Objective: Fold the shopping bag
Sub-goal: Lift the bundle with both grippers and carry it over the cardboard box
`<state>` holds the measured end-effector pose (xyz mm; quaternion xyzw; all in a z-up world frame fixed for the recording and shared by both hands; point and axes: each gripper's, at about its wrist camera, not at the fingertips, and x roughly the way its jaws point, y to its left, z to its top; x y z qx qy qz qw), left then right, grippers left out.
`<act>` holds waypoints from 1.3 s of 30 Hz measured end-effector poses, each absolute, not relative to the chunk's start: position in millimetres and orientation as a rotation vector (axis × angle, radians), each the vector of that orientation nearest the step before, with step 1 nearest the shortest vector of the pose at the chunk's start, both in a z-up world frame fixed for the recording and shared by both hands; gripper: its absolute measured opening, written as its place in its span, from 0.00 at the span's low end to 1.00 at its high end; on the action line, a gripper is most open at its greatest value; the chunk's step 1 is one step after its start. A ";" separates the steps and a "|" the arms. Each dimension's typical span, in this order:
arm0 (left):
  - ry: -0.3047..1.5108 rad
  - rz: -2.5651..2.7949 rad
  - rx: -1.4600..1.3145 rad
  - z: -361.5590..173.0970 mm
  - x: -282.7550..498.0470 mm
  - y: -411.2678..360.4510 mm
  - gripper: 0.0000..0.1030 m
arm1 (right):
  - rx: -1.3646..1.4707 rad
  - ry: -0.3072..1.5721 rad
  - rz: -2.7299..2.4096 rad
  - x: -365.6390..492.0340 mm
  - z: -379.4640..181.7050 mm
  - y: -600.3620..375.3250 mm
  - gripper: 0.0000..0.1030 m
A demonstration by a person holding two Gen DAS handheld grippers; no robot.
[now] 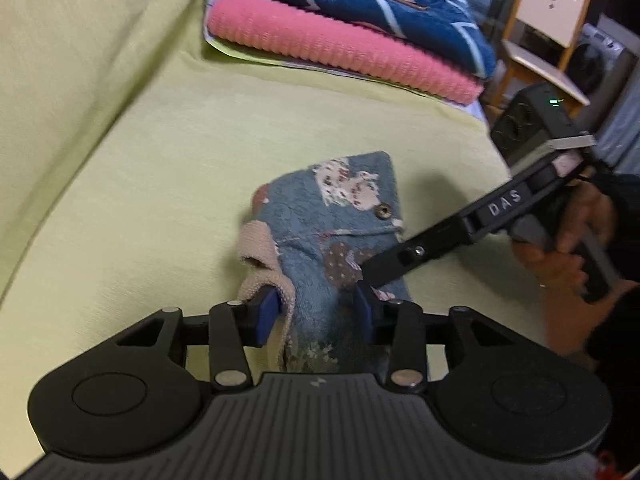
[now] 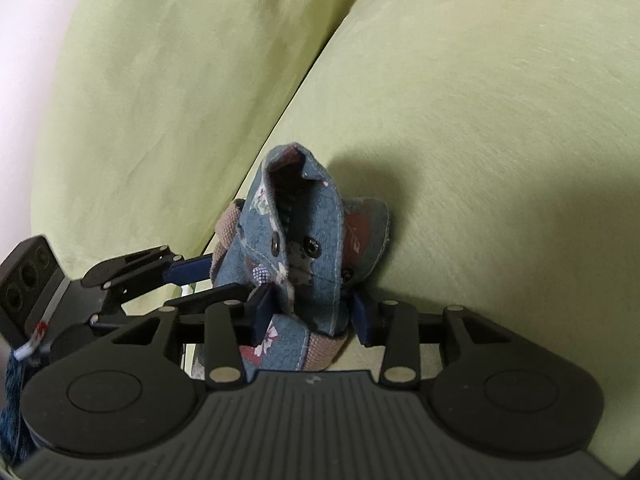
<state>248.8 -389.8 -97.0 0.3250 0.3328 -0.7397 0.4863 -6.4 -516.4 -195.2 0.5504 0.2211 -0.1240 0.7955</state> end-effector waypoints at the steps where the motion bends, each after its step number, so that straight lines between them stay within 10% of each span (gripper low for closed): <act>1: 0.820 -1.810 0.788 -97.4 251.5 -389.6 0.46 | 1.178 0.480 -0.253 -6.0 -195.6 -518.7 0.35; 39: 0.561 -1.949 0.822 -101.6 13.7 -404.5 0.47 | 1.210 0.366 -0.588 -212.7 -157.8 -490.1 0.27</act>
